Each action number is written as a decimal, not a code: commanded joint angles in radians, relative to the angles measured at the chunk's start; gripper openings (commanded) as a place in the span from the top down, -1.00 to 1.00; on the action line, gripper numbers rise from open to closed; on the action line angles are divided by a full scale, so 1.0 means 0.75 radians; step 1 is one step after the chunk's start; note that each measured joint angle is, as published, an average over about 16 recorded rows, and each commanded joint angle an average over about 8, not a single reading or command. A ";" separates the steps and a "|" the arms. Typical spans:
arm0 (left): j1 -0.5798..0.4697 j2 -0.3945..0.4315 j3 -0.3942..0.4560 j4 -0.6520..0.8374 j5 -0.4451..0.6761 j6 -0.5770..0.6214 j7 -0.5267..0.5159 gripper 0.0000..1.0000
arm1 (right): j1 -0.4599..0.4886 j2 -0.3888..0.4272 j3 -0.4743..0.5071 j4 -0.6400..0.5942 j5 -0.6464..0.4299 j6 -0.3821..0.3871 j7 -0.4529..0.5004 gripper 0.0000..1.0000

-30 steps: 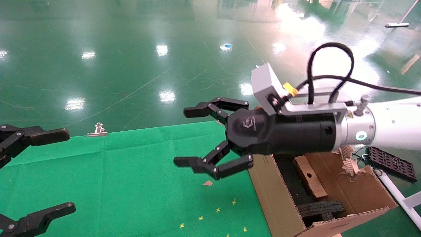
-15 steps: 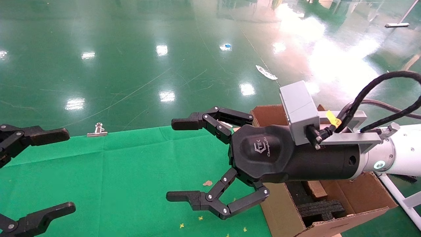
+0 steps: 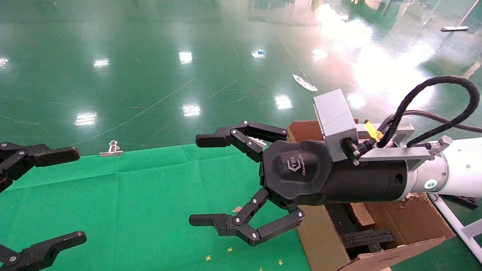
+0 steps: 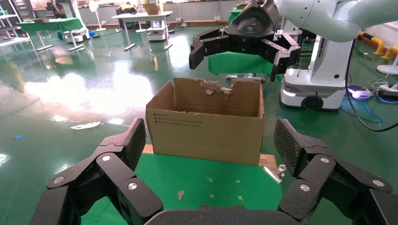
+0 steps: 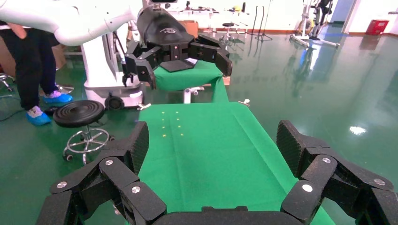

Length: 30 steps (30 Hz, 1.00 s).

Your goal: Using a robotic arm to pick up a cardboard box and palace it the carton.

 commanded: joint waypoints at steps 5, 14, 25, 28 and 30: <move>0.000 0.000 0.000 0.000 0.000 0.000 0.000 -1.00 | 0.009 0.002 -0.011 -0.002 -0.004 0.004 0.002 -1.00; 0.000 0.000 0.000 0.000 0.000 0.000 0.000 -1.00 | 0.016 0.003 -0.020 -0.004 -0.006 0.007 0.003 -1.00; 0.000 0.000 0.000 0.000 0.000 0.000 0.000 -1.00 | 0.019 0.004 -0.024 -0.005 -0.007 0.009 0.004 -1.00; 0.000 0.000 0.000 0.000 0.000 0.000 0.000 -1.00 | 0.020 0.004 -0.025 -0.005 -0.007 0.009 0.004 -1.00; 0.000 0.000 0.000 0.000 0.000 0.000 0.000 -1.00 | 0.020 0.004 -0.025 -0.005 -0.008 0.009 0.004 -1.00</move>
